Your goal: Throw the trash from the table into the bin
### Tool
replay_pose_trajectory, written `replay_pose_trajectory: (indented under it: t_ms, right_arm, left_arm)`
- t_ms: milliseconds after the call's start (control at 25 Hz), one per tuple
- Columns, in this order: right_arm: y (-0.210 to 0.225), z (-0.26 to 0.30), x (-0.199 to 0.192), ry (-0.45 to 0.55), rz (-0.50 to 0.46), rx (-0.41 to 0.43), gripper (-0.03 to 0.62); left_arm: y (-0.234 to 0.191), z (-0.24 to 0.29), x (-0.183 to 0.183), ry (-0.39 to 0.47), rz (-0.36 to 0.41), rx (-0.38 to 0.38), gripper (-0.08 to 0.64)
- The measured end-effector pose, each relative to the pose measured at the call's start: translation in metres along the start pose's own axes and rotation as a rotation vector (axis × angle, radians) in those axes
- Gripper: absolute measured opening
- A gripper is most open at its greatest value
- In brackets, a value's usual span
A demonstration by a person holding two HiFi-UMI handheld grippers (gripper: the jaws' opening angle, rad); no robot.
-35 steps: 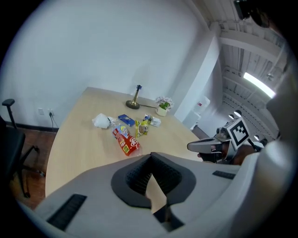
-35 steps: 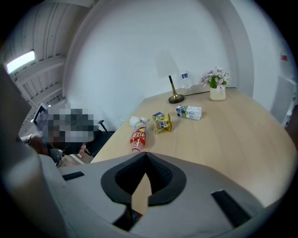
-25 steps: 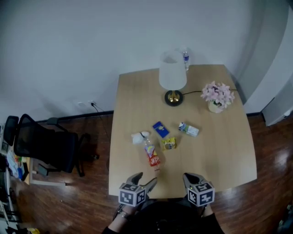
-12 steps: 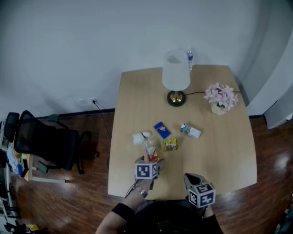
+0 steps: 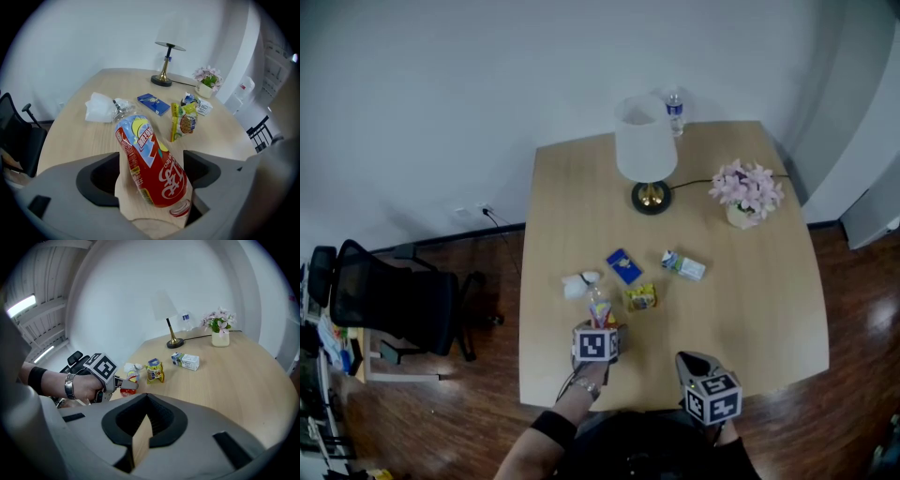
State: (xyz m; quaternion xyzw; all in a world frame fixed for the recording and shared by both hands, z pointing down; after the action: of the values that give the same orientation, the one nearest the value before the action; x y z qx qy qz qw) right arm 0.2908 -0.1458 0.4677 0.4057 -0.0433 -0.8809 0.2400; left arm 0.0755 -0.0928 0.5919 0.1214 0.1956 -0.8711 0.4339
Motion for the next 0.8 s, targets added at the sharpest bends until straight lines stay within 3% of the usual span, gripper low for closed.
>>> replay_pose_trajectory:
  t_ms: [80,160,320,520,800]
  right_arm:
    - [0.000,0.002,0.000,0.002,0.000,0.008,0.005]
    - [0.000,0.003,0.001,0.002,0.000,0.018,0.005]
    - [-0.001,0.006,0.002,0.004,0.001,0.038,0.005]
    - [-0.002,0.012,0.010,0.021,-0.004,0.068,0.005]
    - [-0.021,0.024,0.021,0.034,-0.046,0.082,0.005]
  left_arm:
    - [0.001,-0.001,-0.005,-0.027,-0.005,-0.013,0.402]
    - [-0.008,-0.008,-0.013,-0.078,0.006,0.036,0.374]
    - [0.002,-0.009,0.000,0.005,0.077,-0.040,0.327]
    - [0.013,-0.052,0.001,0.074,0.135,-0.101,0.311]
    - [0.013,-0.120,-0.023,0.158,0.104,-0.242,0.305]
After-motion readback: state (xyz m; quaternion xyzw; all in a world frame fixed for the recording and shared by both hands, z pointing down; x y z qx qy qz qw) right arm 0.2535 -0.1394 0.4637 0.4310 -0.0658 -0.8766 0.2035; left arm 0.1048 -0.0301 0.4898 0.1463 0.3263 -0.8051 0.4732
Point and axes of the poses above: the fingertips, and each gripper's own axes: z forward along the fingers, y to its right, x out of its top, the point moved 3 cm from there along -z, backward along the fingers, and after that the axes turned 8 degrees about -z, right-handed, at the moved point
